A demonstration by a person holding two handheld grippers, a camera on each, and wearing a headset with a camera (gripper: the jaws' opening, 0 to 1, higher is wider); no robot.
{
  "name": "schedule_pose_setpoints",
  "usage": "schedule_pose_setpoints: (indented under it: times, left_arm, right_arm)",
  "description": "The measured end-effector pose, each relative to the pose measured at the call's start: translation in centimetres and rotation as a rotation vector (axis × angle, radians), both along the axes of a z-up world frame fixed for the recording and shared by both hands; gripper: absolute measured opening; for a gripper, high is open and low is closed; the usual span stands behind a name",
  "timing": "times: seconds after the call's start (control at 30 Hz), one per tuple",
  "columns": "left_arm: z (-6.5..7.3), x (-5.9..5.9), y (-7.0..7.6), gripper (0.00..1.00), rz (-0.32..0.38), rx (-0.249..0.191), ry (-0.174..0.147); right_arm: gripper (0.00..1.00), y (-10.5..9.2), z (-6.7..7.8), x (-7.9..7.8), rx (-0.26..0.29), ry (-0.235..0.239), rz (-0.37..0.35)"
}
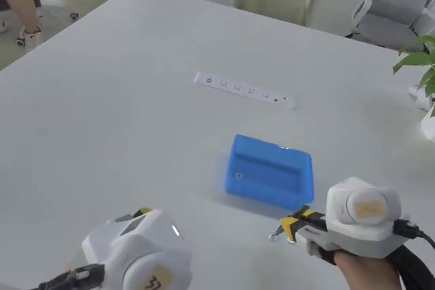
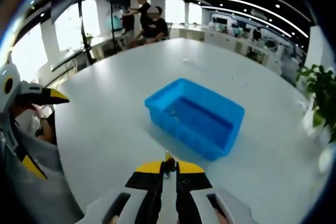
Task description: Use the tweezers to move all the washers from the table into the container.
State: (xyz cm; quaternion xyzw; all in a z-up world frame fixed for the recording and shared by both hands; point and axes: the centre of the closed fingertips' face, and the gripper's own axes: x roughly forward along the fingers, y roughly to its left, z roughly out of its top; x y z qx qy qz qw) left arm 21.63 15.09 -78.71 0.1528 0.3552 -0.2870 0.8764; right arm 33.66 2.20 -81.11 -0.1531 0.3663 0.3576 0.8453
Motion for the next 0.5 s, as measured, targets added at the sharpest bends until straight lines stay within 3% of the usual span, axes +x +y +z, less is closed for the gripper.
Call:
schedule_pose_setpoints:
  times: [0.13, 0.5]
  left_arm:
    - [-0.07, -0.04, -0.05, 0.99, 0.001, -0.001, 0.004]
    - [-0.25, -0.19, -0.02, 0.99, -0.002, 0.006, 0.009]
  right_arm:
    - [0.05, 0.25, -0.06, -0.12, 0.025, 0.029, -0.013]
    - [0.04, 0.18, -0.13, 0.27, 0.027, 0.026, -0.014]
